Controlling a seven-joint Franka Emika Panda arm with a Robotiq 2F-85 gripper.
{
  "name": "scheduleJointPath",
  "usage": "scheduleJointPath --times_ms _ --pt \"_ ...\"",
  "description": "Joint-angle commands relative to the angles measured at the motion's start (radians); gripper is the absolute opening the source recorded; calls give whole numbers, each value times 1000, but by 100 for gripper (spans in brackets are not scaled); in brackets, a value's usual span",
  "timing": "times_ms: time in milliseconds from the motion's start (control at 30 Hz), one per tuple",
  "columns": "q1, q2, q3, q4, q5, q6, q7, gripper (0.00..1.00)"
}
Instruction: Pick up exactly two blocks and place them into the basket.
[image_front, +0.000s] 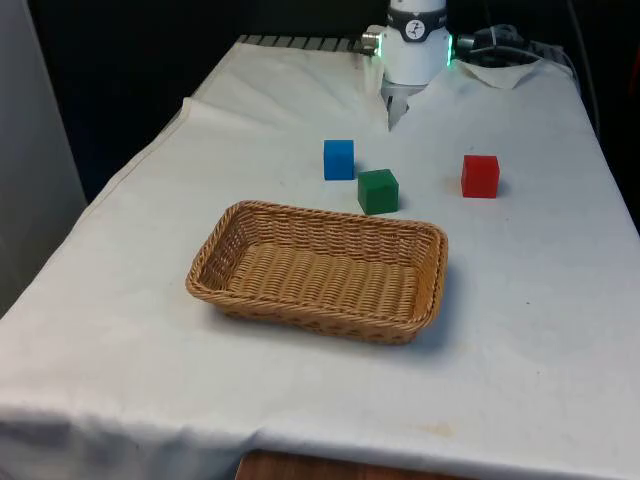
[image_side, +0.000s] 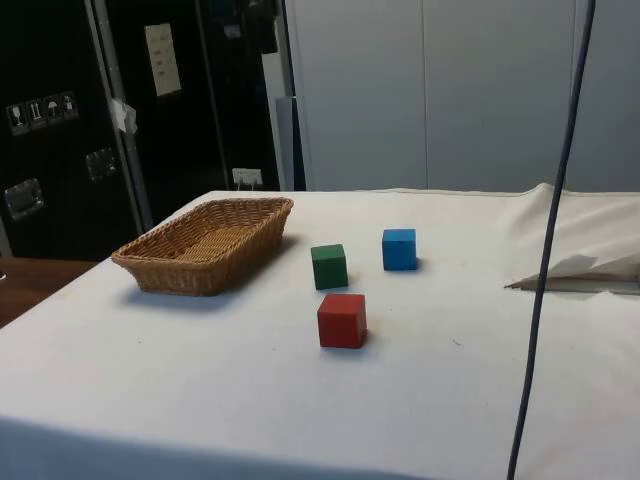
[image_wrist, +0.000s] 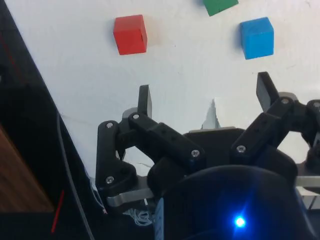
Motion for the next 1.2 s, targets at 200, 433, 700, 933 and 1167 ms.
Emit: scheduleJointPath --times_ms 200,433,700,933,1167 --pt "4 -25 17 -42 -43 55 30 100" --pt "3 -56 39 -112 -79 122 62 100" --pt "2 -86 60 -191 -121 194 99 100" --pt "1 -99 71 -264 -138 262 121 100" --pt "0 -93 73 -329 -139 333 126 100"
